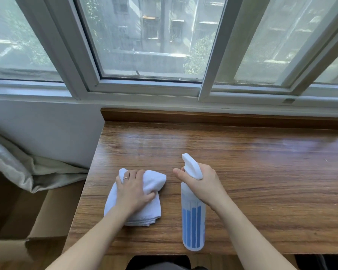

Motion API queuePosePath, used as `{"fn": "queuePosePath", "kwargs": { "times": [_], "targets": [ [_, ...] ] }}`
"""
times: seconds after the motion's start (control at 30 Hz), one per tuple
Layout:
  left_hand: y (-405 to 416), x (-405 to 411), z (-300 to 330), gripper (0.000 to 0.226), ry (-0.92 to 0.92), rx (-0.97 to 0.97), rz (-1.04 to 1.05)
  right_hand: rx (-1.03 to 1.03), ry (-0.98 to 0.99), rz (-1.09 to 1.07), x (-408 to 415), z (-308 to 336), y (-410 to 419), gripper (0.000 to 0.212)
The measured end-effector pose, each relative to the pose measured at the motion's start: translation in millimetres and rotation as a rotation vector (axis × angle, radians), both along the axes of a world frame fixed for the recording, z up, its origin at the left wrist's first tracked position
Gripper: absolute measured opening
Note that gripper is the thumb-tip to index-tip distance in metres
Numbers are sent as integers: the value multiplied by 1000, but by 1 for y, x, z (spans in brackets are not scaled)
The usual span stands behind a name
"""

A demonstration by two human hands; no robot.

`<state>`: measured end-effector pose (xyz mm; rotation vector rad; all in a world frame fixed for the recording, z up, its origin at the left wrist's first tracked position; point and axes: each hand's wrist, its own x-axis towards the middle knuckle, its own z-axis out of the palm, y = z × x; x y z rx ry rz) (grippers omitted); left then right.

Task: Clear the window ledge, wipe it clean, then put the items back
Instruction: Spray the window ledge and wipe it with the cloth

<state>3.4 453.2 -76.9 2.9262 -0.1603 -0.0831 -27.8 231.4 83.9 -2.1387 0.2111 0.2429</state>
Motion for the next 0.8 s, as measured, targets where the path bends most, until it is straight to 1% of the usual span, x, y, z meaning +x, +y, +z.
{"fn": "queuePosePath", "kwargs": {
  "times": [0.1,0.3,0.6,0.7,0.8],
  "targets": [
    [0,-30,-3,78,-91,-19,-4,5,8,15,-2,-1,0,50],
    [-1,-59,-10,77,-115,-32,14,2,25,30,-2,-4,-3,55],
    [-2,-26,-9,73,-139,-48,-4,-15,29,9,9,-5,-4,55],
    [-4,-1,-7,75,-110,-52,0,-18,34,1,12,-5,-3,56],
    [-5,28,-8,77,-66,-41,0,-3,34,-22,13,-4,-2,52]
  ]
}}
